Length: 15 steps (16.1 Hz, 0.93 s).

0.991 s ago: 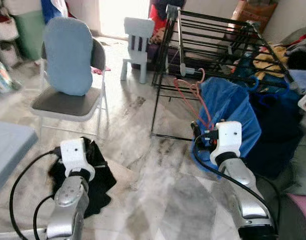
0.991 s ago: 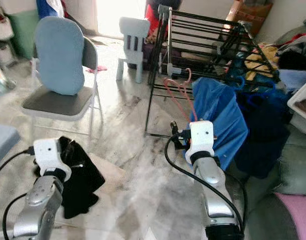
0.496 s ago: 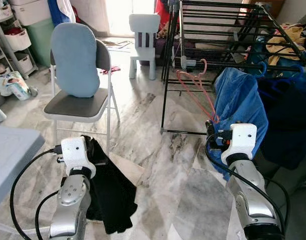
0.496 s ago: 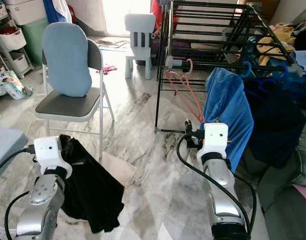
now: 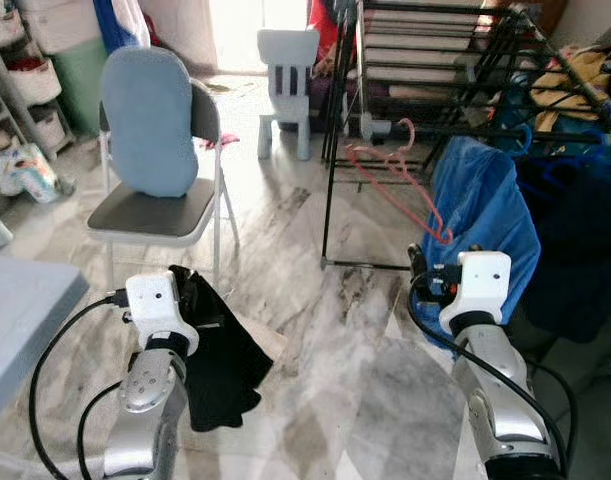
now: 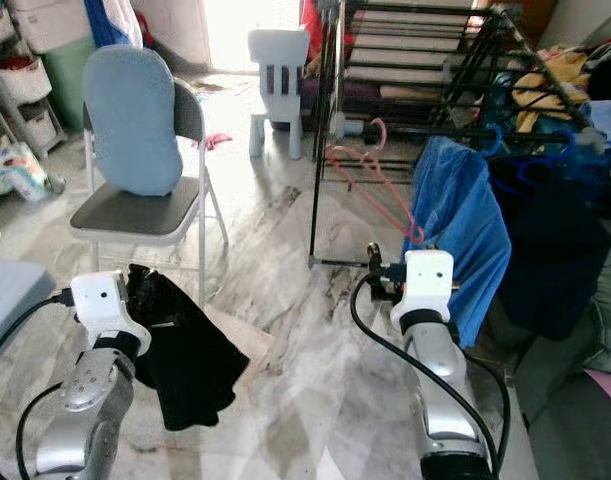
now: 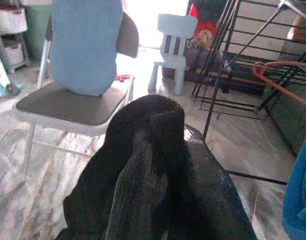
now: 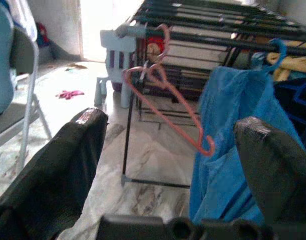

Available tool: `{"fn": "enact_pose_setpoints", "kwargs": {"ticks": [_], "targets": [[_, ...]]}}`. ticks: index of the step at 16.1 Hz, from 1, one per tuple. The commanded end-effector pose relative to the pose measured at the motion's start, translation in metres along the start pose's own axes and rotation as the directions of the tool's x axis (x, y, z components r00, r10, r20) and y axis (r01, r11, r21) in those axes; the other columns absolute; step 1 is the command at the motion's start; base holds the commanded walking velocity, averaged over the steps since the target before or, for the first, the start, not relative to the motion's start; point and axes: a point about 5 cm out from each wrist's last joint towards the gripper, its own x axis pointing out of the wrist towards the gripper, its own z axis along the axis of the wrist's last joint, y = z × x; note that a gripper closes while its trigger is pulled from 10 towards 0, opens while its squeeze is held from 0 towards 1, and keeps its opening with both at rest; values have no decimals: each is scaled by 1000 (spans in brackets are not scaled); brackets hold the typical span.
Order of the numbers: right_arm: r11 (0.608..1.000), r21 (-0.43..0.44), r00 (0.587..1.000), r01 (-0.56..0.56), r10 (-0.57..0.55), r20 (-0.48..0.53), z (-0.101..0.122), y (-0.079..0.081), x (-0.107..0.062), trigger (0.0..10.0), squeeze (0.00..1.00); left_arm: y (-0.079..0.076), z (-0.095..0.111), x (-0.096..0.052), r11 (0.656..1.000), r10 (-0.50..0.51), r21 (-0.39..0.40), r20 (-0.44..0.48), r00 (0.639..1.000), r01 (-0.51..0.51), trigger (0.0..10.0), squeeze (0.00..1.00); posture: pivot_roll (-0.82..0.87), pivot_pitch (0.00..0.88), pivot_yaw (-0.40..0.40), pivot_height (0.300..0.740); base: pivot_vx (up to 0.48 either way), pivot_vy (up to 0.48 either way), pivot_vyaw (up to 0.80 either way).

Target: Hang hanger

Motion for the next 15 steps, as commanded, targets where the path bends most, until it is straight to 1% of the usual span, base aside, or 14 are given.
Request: {"fn": "enact_pose_setpoints", "kwargs": {"ticks": [1,3,5,9,15], "targets": [[1000,1,1000,13,-13,23,6,-2,-1,10000,0,-6,12,4,999,-38,7,47,998,37,10000,0,-51,0,-11,740,330,0,-400],[1000,0,1000,9,-9,23,6,-1,-1,10000,0,-6,12,4,999,-44,4,44,998,43,10000,0,-48,0,-13,740,351,0,-400],[1000,2,1000,4,-5,26,6,1,0,10000,0,-7,11,4,999,-48,2,40,998,48,10000,0,-52,0,-9,740,352,0,0],[1000,0,1000,9,-9,21,5,-1,-3,10000,0,-8,9,5,998,-63,4,29,998,63,10000,0,-57,0,-3,740,363,0,0],[1000,-3,1000,9,-9,22,7,-2,-2,10000,0,-11,9,6,998,-69,-1,23,997,69,10000,0,-60,0,-3,740,456,0,0]]}}
